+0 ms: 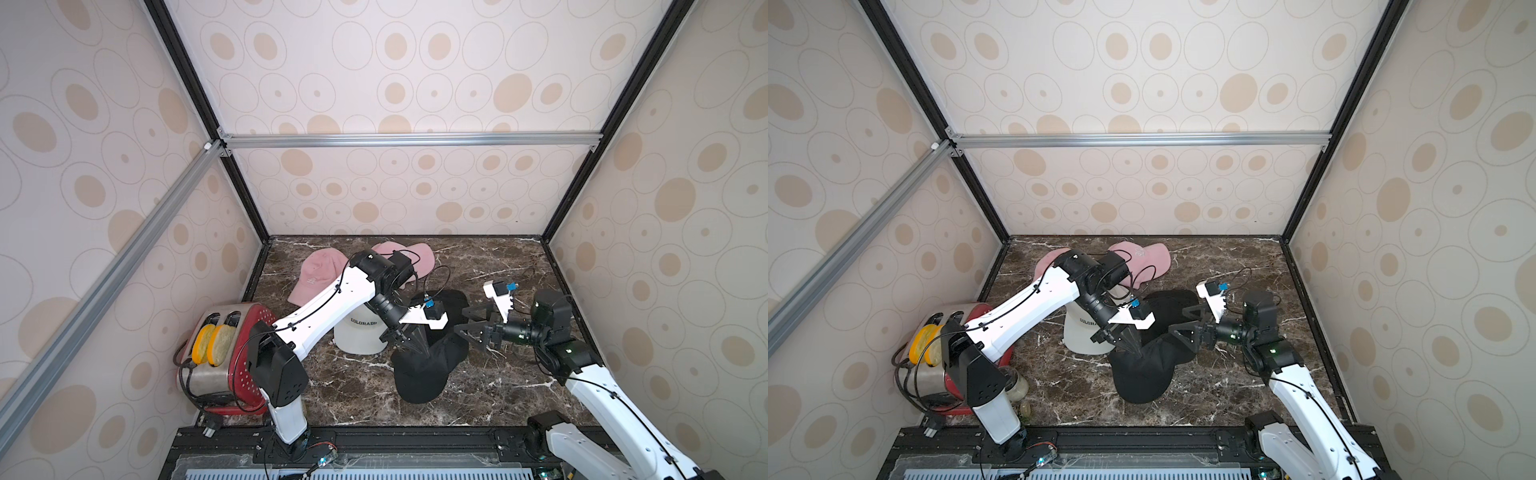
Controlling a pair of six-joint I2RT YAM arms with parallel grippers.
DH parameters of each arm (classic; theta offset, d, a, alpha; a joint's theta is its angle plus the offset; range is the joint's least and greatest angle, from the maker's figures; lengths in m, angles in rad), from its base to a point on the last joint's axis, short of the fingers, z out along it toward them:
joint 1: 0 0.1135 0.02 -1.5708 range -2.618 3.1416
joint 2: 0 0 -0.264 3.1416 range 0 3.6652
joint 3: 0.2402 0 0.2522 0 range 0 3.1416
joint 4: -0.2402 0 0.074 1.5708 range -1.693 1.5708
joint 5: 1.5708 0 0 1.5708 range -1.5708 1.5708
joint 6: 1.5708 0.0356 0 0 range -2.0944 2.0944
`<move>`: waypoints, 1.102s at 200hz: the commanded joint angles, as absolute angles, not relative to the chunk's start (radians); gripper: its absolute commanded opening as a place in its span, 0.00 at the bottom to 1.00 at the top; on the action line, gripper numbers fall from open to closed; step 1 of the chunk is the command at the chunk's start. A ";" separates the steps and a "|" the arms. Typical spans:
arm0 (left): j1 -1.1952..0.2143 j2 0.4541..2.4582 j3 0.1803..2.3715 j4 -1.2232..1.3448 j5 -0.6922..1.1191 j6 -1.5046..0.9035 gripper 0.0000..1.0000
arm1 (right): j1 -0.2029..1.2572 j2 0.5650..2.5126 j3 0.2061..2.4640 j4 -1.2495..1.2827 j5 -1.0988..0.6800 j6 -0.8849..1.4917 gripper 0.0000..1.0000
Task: Stack the baseball caps by color
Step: Pick up the baseball cap from the center of the board.
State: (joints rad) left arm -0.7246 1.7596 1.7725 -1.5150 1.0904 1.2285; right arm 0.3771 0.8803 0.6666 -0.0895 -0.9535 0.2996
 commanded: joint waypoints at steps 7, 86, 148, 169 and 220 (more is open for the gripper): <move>-0.720 1.766 1.814 -1.607 1.127 1.304 0.00 | 0.420 0.944 0.719 -0.061 -1.022 0.136 0.95; -0.717 1.775 1.833 -1.541 1.049 1.189 0.00 | 0.433 1.105 0.924 -0.362 -1.265 -0.159 0.87; -0.707 1.803 1.899 -1.548 1.016 1.177 0.00 | 0.442 1.096 0.876 -0.381 -1.219 -0.177 0.87; -0.701 1.795 1.896 -1.549 1.011 1.190 0.00 | 0.449 1.128 0.894 -0.426 -1.229 -0.210 0.84; -0.655 1.813 1.939 -1.624 1.024 1.264 0.00 | 0.453 1.115 0.884 -0.435 -1.234 -0.238 0.73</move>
State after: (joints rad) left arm -0.6765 1.8038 1.8793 -1.5517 1.0039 1.2060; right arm 0.4450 1.1320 0.8726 -0.4076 -1.2144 -0.2096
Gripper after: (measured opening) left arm 0.044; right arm 0.772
